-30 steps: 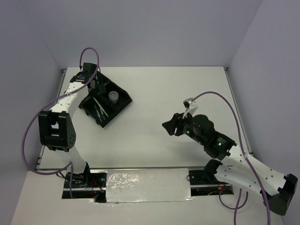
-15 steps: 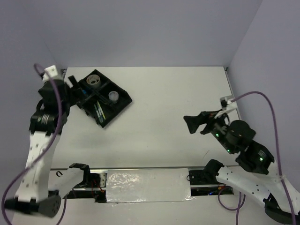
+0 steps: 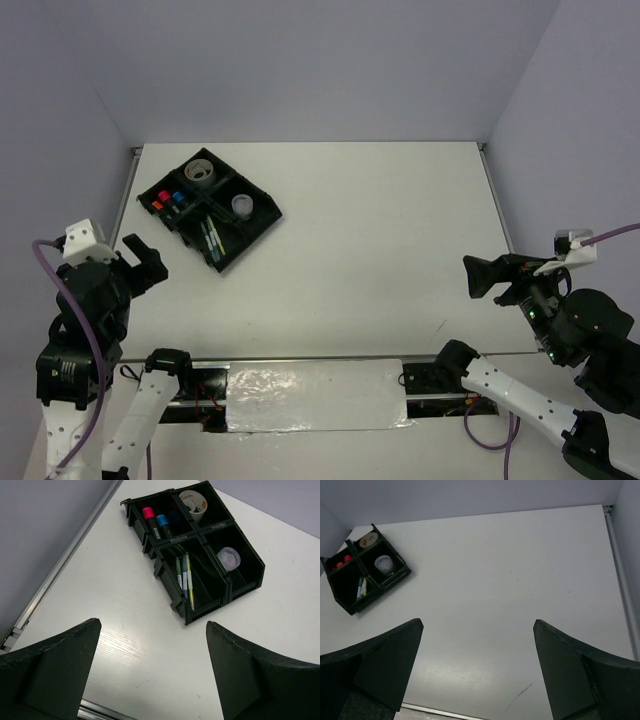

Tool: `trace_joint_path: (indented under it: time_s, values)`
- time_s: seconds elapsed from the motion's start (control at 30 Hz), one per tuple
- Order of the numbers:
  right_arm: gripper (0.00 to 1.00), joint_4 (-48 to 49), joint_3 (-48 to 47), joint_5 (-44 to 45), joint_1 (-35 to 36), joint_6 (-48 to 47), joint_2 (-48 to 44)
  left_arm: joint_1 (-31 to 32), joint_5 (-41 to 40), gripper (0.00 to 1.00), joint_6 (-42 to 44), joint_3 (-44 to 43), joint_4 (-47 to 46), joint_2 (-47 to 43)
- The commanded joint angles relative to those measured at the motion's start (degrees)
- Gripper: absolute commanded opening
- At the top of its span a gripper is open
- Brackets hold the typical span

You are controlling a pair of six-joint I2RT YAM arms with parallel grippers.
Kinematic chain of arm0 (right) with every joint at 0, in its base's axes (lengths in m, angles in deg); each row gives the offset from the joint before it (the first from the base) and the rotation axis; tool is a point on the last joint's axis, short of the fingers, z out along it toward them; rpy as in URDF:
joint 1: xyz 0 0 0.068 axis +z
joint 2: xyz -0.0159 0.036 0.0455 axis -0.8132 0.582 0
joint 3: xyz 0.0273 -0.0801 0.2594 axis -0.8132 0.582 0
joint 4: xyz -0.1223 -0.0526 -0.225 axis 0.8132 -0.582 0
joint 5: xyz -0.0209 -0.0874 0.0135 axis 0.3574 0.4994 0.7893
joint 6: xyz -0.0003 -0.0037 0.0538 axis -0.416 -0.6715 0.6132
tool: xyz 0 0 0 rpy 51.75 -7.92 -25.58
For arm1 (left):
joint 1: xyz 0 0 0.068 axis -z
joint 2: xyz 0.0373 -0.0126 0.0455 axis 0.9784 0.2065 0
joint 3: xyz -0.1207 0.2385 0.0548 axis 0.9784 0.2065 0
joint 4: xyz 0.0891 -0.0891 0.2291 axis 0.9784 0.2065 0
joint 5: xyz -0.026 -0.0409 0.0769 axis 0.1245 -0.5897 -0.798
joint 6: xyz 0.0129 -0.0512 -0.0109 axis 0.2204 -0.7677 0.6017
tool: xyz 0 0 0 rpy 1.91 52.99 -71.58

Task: Sort the stationery into containers
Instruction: Reset both arms

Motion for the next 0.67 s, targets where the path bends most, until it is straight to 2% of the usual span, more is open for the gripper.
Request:
trace_joint_path:
  time_s: [0.0, 0.2, 0.63]
  values:
    - [1.00, -5.7, -1.1, 2.9, -0.1, -0.3, -0.4, 0.1, 2.8, 0.99, 1.8, 0.2, 1.8, -3.2]
    - [1.00, -6.4, -0.4, 3.3, -0.1, 1.3, -0.9, 0.1, 5.1, 0.99, 1.9, 0.3, 2.4, -5.4]
    - [1.00, -4.4, 2.4, 3.1, -0.1, 2.9, -0.6, 0.1, 6.3, 0.99, 0.6, -1.1, 2.7, -2.1]
